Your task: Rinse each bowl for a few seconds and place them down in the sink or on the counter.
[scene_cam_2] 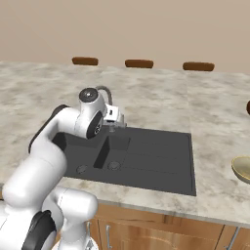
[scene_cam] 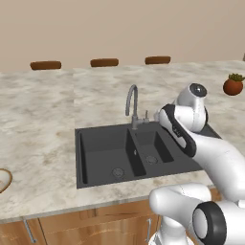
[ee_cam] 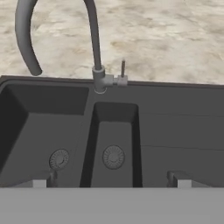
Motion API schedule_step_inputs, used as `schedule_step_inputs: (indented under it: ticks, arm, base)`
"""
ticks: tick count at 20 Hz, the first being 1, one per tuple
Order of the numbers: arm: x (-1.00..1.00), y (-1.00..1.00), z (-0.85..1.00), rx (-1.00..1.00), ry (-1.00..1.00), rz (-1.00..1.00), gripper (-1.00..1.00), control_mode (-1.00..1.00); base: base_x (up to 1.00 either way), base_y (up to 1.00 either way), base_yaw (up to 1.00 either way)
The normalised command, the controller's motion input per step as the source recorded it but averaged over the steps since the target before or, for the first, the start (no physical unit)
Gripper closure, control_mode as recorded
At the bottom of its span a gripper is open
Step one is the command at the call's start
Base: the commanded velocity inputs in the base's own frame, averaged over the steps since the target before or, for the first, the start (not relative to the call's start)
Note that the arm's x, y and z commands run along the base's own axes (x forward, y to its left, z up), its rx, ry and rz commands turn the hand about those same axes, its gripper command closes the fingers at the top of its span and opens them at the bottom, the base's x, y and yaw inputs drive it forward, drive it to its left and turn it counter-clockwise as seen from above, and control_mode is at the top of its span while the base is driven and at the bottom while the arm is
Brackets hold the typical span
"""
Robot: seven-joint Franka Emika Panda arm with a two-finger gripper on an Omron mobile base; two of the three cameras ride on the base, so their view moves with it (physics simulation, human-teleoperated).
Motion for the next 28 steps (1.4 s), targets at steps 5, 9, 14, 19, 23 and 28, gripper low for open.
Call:
schedule_step_inputs:
  ticks: [5,9,14,19,23,28]
  arm:
    - [0.33,-0.05,0.00,0.01,0.00,0.00,-1.00,-1.00]
    - [0.33,-0.02,0.00,0.00,0.04,0.00,-1.00,-1.00]
    - [0.26,-0.01,-0.05,0.00,0.01,0.00,-1.00,-1.00]
    - [0.26,-0.01,-0.09,0.00,0.00,0.00,-1.00,-1.00]
    - [0.26,-0.01,-0.12,0.00,0.00,0.00,-1.00,-1.00]
    - [0.29,-0.03,-0.12,0.00,0.00,0.00,-1.00,-1.00]
  base:
    - [0.00,0.00,0.00]
    - [0.00,0.00,0.00]
    - [0.00,0.00,0.00]
    - [0.00,0.00,0.00]
    - [0.00,0.00,0.00]
    - [0.00,0.00,0.00]
